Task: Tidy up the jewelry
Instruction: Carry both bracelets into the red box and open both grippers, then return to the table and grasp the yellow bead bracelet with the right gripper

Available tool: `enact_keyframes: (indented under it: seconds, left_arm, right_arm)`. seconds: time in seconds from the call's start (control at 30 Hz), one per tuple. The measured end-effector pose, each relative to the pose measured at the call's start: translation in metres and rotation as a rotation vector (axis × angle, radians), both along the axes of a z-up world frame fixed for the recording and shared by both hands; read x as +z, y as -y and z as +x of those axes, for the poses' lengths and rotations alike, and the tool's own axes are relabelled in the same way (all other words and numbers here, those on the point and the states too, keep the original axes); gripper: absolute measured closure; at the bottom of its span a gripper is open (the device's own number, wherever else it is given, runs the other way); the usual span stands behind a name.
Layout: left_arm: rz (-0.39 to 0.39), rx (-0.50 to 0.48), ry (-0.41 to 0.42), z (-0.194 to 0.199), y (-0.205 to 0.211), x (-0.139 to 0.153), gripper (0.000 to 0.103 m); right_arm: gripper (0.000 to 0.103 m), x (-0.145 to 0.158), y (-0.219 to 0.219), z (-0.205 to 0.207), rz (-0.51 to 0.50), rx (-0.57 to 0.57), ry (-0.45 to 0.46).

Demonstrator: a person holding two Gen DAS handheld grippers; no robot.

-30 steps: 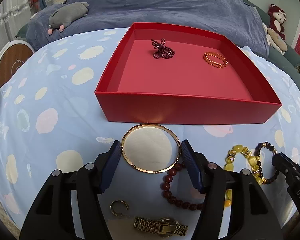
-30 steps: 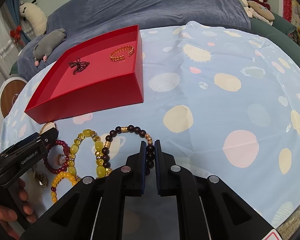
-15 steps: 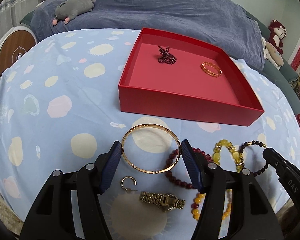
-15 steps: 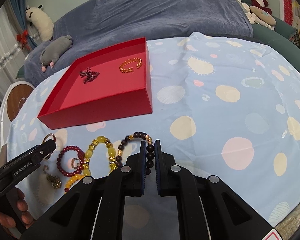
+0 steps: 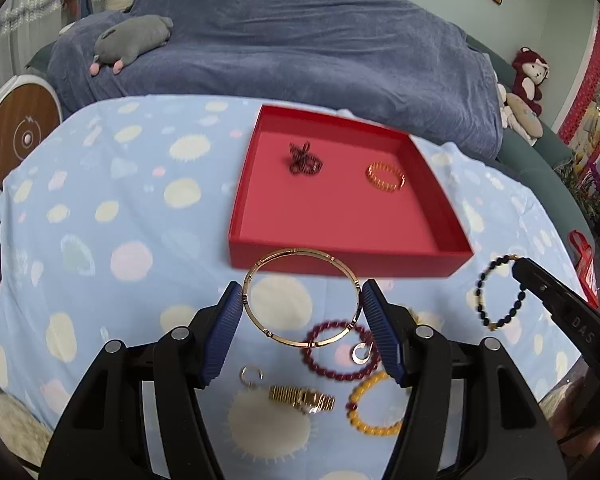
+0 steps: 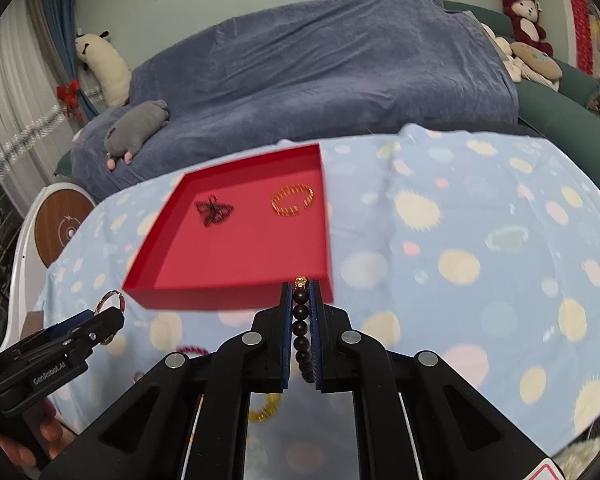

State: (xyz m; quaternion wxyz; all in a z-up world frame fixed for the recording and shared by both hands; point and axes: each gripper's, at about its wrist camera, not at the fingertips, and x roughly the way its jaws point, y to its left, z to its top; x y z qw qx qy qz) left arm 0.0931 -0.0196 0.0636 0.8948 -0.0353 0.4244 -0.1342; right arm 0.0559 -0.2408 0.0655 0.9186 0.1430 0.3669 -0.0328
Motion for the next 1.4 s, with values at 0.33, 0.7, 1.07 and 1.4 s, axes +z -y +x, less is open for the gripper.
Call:
enact_keyframes:
  seconds: [0.33,0.7,1.07,1.4]
  left_arm:
    - [0.000,-0.026,0.065,0.070,0.026,0.018,0.044]
    - [0.031,-0.017,0.019,0.121,0.038,-0.017,0.044]
    - [0.027,0.036,0.018,0.103,0.018,-0.018,0.031]
    - [0.010,0.056,0.000,0.048,-0.007,-0.015,0.031]
  right_arm:
    - [0.095,0.007,-0.012,0.085,0.045,0.074,0.029]
    - [0.084,-0.038,-0.024,0.145,0.006,0.113,-0.071]
    - [0.062,-0.031,-0.013,0.105,-0.009,0.072,-0.043]
    - [0.062,-0.026,-0.015,0.042,-0.021,0.078,-0.054]
